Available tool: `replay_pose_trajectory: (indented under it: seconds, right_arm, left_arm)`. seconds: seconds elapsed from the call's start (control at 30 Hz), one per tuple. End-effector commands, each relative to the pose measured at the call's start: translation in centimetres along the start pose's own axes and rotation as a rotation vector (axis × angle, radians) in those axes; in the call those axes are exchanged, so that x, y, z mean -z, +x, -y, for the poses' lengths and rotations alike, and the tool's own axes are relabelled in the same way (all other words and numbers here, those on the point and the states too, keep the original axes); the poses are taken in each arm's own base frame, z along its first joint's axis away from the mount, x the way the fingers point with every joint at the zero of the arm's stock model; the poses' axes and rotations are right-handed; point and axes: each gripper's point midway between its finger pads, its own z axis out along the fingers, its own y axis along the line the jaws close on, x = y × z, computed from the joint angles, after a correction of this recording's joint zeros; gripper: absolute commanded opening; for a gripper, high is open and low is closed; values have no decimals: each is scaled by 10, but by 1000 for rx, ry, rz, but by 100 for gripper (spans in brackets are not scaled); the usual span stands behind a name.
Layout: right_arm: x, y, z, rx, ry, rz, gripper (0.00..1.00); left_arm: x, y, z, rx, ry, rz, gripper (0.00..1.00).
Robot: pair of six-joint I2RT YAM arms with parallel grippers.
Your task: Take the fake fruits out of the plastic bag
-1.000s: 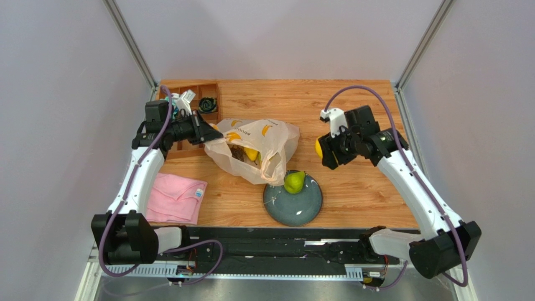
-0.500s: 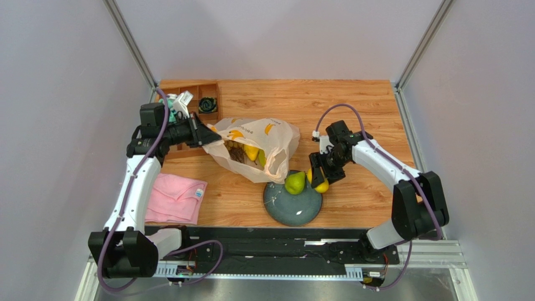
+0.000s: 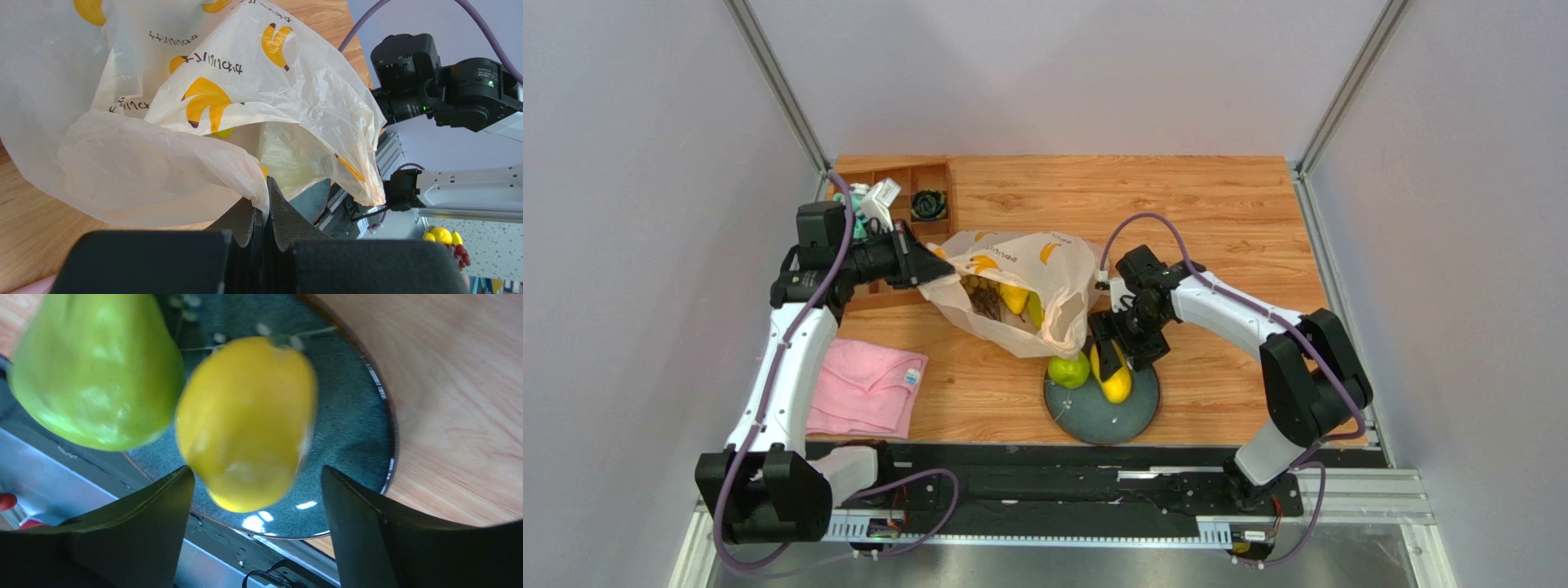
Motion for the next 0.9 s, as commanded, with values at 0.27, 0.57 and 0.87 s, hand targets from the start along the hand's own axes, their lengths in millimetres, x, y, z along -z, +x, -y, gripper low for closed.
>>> replay_pose_trajectory:
  seconds: [0.27,0.57,0.87]
  right_arm:
    - [70,-37,-10,134,76,162,86]
    - [214,-145,-139,554,-91,718,73]
    - [115,-157,-199,820,-157,502,43]
  left_arm:
    - [0,-1,3,-26,27,5,0]
    - [-2,-1,11,-11,85,8,0]
    - [10,-15,40,-74,161,29,0]
